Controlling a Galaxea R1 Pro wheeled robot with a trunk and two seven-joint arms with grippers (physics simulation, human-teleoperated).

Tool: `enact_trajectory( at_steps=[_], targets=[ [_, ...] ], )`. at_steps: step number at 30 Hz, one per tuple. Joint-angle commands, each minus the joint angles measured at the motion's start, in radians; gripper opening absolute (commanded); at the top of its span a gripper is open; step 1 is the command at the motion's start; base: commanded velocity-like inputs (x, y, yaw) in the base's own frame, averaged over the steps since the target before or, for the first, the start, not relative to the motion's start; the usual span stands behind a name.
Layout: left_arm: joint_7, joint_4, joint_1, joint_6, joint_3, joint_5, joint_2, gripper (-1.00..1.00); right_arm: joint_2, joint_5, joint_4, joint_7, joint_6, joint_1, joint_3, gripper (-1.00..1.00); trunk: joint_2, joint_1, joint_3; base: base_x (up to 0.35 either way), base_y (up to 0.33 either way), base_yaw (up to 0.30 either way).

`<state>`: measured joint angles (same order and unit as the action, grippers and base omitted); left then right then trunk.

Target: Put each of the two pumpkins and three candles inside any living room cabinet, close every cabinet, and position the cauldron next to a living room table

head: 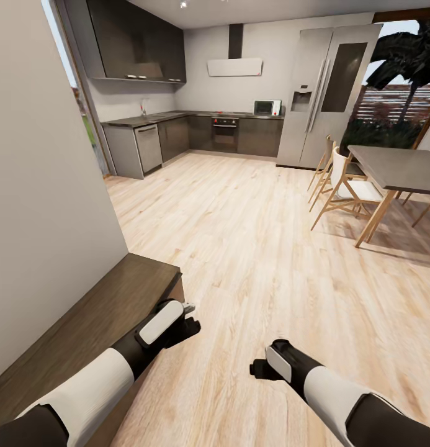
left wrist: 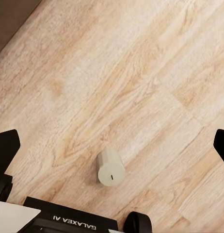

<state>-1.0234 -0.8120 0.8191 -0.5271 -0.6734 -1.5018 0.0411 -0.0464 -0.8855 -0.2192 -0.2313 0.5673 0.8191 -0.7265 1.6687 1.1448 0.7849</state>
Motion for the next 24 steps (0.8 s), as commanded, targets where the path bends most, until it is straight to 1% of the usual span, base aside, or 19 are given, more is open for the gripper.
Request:
enact_trajectory(
  at_steps=[1,3,5,8,10,12,13,15,16,20,24],
  targets=[
    [0.001,0.0,0.0,0.0,0.0,0.0,0.001,1.0,-0.001,0.01,0.022,0.008,-0.014,0.0,-0.001,1.0,0.0,0.0,0.0,0.0,0.0,0.0],
    [0.001,0.0,0.0,0.0,0.0,0.0,0.003,1.0,-0.003,0.018,0.054,0.015,-0.035,-0.001,-0.001,1.0,0.0,0.0,0.0,0.0,0.0,0.0],
    [0.001,0.0,0.0,0.001,0.0,0.0,0.005,1.0,-0.02,0.025,0.083,0.02,-0.06,-0.004,-0.002,1.0,0.0,0.0,0.0,0.0,0.0,0.0],
    [0.0,0.0,0.0,0.0,0.0,0.0,0.007,1.0,-0.036,0.034,0.097,0.022,-0.084,-0.017,-0.002,1.0,0.0,0.0,0.0,0.0,0.0,0.0],
    [0.001,0.0,0.0,0.0,0.0,0.0,0.008,1.0,-0.04,0.043,0.101,0.023,-0.093,-0.027,-0.002,1.0,0.0,0.0,0.0,0.0,0.0,0.0],
    [0.003,0.001,0.0,-0.001,0.0,0.0,0.008,1.0,-0.044,0.07,0.103,0.025,-0.11,-0.04,-0.003,1.0,0.0,0.0,0.0,0.0,0.0,0.0],
    [0.004,-0.001,0.0,-0.002,0.0,0.0,0.008,1.0,-0.045,0.102,0.1,0.028,-0.174,-0.065,-0.003,1.0,0.0,0.0,0.0,0.0,0.0,0.0],
    [0.004,-0.001,0.0,-0.002,0.0,0.0,0.008,1.0,-0.047,0.116,0.099,0.028,-0.207,-0.072,-0.004,1.0,0.0,0.0,0.0,0.0,0.0,0.0],
    [0.002,-0.004,0.0,-0.002,-0.001,-0.001,0.008,1.0,-0.05,0.136,0.095,0.029,-0.227,-0.078,-0.004,1.0,0.0,0.0,0.0,0.0,0.0,0.0],
    [0.003,-0.013,0.0,-0.001,-0.002,0.0,0.008,1.0,-0.052,0.148,0.092,0.029,-0.234,-0.08,-0.004,1.0,0.0,0.0,0.0,0.0,0.0,0.03],
    [0.003,-0.014,0.0,0.001,-0.003,0.003,0.008,1.0,-0.054,0.149,0.092,0.029,-0.234,-0.08,-0.004,1.0,0.0,0.0,0.0,0.0,0.0,0.253]
  ],
)
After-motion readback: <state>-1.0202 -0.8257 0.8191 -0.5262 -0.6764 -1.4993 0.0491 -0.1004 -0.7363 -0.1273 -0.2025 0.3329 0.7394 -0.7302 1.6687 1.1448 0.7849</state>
